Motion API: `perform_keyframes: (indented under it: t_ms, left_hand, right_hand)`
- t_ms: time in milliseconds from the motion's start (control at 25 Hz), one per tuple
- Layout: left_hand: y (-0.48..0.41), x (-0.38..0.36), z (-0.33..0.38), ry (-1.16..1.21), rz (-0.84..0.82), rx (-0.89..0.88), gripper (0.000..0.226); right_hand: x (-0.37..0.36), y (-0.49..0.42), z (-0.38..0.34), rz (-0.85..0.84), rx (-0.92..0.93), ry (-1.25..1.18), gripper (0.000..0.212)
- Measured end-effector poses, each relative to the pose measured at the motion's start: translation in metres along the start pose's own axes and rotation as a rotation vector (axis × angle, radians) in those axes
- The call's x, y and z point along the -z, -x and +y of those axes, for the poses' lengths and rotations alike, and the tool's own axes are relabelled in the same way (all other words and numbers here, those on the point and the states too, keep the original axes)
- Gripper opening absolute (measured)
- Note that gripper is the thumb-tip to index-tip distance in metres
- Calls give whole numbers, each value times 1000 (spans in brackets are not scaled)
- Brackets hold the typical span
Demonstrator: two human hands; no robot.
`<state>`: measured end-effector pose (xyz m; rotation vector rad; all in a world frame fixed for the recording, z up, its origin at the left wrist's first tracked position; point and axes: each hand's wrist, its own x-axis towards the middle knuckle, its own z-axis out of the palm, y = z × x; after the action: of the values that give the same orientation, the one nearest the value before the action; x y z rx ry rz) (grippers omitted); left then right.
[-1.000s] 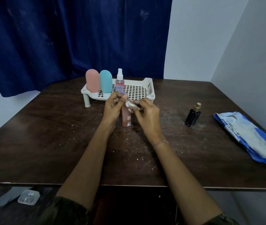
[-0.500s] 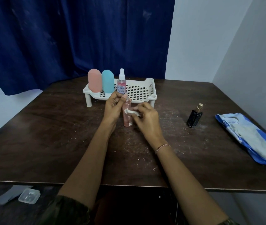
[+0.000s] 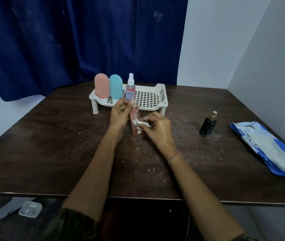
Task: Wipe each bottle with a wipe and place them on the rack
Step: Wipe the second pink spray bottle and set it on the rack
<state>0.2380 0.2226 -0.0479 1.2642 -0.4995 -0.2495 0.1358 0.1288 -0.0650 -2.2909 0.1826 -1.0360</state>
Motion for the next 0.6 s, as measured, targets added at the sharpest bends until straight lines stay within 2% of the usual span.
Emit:
perform_keyframes:
  t_ms: [80,160,280,360,440,600]
  left_hand:
    - [0,0,0,-8,-4,3,7]
    - [0,0,1,1,15,15,7]
    - [-2,4,2,6,72,44,22]
    - [-3,5,2,26,64,68,28]
    - [-2,3,2,65,-13,70,28]
    - [0,-7,0,99,-151,88,24]
  right_hand:
    - [2,-1,3,-40,-13,-26,18]
    - [3,2,6,-167,2,-4,19]
    - [2,5,6,-251,33,39,21]
    - [2,3,4,-209,31,17,20]
    - [5,-1,2,-131,21,-14,19]
    - [8,-4,0,90,33,-19,21]
